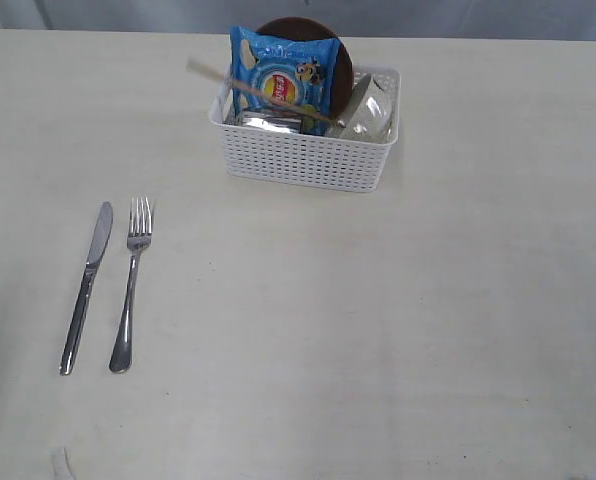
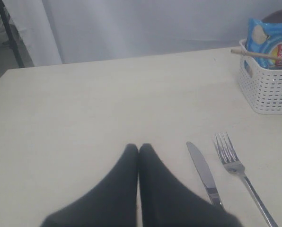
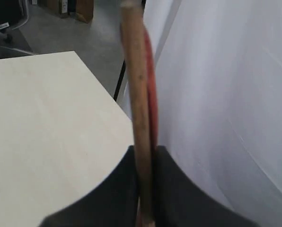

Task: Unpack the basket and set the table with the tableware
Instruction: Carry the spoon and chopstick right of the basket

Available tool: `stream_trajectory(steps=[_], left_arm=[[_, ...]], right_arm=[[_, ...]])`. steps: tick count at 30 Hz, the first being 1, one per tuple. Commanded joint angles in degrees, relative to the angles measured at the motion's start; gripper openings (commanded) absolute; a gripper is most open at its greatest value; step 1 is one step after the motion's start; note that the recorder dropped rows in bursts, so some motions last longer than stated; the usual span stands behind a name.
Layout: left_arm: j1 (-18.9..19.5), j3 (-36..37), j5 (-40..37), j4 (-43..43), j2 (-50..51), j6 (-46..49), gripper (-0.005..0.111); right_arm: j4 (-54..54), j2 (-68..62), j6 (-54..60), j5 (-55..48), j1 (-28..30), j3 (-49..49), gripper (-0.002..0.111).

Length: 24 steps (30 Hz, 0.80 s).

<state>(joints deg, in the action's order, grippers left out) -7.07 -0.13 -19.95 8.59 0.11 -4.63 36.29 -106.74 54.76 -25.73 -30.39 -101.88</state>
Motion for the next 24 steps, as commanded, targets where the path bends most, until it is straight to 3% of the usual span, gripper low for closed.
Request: stream_trajectory(steps=[1, 16, 24], left_arm=[[-0.3, 0.1, 0.0, -0.1, -0.1, -0.1, 0.0], [-0.3, 0.1, 0.0, -0.1, -0.1, -0.1, 0.0], [-0.3, 0.1, 0.0, -0.1, -0.1, -0.1, 0.0]], right_arm=[[-0.1, 2.0, -2.6, -3.9, 3.0, 0.0, 0.0], [-0.3, 5.7, -11.1, -21.9, 15.7, 0.0, 0.0], [-3.7, 5.5, -31.2, -28.2, 27.1, 5.9, 0.0]])
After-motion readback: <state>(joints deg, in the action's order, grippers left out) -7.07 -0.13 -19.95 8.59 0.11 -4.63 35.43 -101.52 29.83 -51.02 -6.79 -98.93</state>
